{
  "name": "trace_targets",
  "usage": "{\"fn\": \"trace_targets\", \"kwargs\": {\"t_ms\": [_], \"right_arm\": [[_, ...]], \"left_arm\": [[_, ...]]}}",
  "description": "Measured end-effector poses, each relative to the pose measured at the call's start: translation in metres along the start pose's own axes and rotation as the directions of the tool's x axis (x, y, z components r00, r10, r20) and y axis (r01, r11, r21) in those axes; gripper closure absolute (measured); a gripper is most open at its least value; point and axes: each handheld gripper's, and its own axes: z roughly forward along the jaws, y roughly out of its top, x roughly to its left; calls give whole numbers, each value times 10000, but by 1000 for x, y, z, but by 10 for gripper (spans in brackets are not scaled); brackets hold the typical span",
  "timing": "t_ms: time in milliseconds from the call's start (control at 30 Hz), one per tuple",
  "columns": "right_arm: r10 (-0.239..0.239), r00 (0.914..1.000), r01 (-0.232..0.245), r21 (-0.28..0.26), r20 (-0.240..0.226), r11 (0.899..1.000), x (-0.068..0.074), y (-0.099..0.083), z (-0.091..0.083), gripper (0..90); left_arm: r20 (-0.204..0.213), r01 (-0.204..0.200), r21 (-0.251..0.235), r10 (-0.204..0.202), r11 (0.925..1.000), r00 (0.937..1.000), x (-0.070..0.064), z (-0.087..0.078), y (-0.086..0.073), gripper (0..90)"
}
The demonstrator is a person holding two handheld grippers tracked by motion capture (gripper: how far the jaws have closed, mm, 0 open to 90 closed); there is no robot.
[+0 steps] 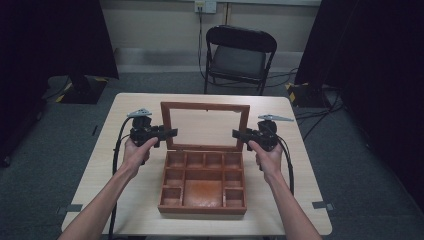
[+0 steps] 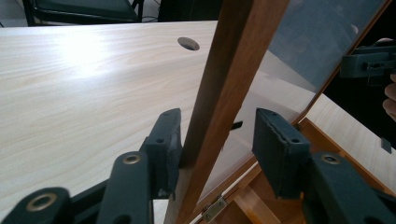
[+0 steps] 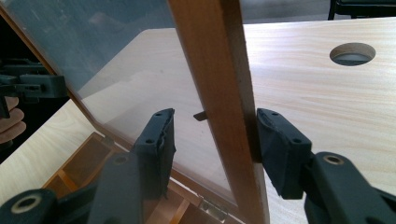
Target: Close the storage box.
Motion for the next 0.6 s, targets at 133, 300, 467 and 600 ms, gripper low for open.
{"fn": "trace_targets", "kwargs": {"t_ms": [133, 300, 467, 600], "right_arm": [[-2, 10000, 2, 11, -51, 10000, 0, 0, -1, 485], [-79, 10000, 79, 4, -33, 10000, 2, -1, -2, 476], [-188, 9998, 189, 84, -87, 9998, 5, -1, -4, 433], [-279, 9993, 282, 113, -264, 9995, 6, -1, -5, 409]], "left_arm": [[-3, -118, 81, 118, 9999, 9999, -1, 0, 0, 498], [-157, -89, 95, 91, 9999, 9998, -5, -1, -1, 463], [-129, -211, 137, 212, 9997, 9997, -9, -3, -2, 428], [-360, -248, 200, 256, 9995, 9990, -12, -4, -4, 473]]}}
